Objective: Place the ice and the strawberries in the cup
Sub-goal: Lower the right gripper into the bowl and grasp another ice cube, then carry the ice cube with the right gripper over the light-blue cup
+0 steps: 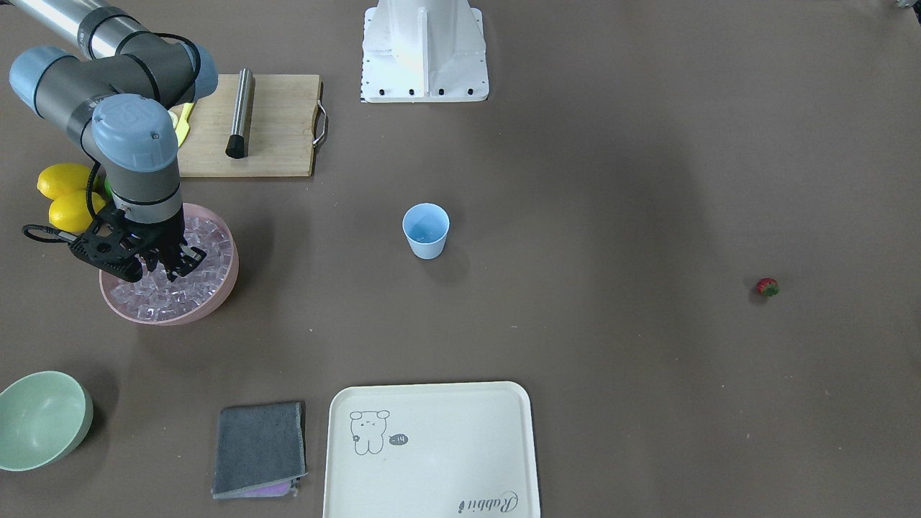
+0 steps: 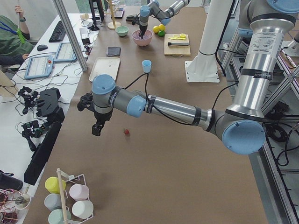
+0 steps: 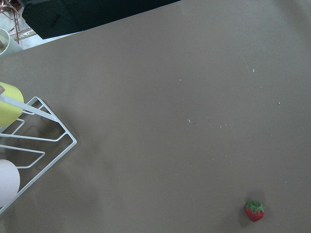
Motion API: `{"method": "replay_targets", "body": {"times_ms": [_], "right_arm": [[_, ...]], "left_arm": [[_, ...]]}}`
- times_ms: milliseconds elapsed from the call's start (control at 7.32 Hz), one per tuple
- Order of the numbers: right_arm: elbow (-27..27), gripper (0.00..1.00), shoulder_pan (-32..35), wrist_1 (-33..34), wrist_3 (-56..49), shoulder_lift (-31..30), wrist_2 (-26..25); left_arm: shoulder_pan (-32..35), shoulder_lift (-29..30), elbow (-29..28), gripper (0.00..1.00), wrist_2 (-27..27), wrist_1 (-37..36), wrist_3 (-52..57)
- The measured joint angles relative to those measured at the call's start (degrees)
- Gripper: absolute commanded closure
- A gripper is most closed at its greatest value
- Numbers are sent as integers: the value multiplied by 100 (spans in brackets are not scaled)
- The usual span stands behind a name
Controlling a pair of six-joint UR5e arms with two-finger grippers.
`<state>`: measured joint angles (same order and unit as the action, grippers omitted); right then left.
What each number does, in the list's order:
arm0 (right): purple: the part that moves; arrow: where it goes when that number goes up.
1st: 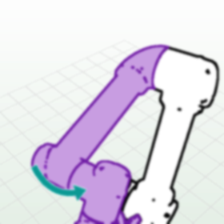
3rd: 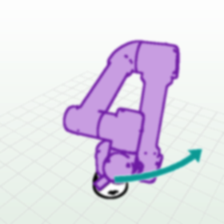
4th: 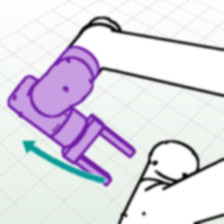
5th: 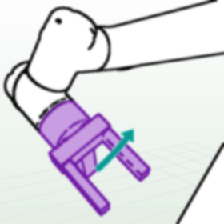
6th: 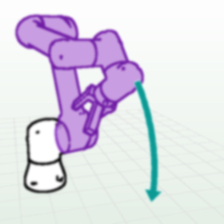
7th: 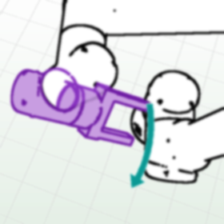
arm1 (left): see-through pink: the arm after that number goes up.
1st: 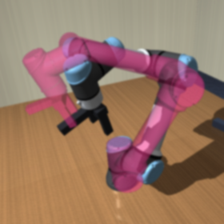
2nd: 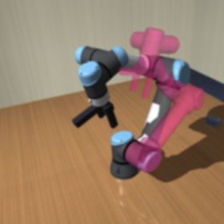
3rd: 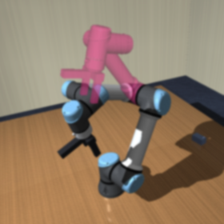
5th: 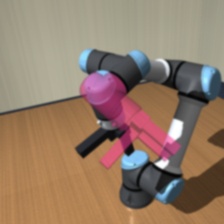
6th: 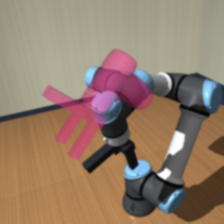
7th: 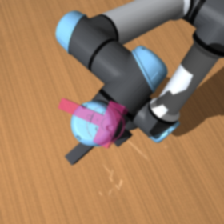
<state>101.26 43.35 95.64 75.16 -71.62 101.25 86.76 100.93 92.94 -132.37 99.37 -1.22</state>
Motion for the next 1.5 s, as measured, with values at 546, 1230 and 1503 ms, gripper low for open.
{"method": "replay_targets", "body": {"times_ms": [546, 1230, 1503], "right_arm": [[384, 100, 122, 66, -13, 39, 164], [714, 100, -1, 2, 56, 1092, 265], [680, 100, -305, -154, 50, 1518, 219]], "left_arm": [[3, -2, -6, 2, 0, -5, -1], [2, 0, -27, 2, -2, -27, -10], [-1, -2, -28, 2, -10, -35, -10]]}}
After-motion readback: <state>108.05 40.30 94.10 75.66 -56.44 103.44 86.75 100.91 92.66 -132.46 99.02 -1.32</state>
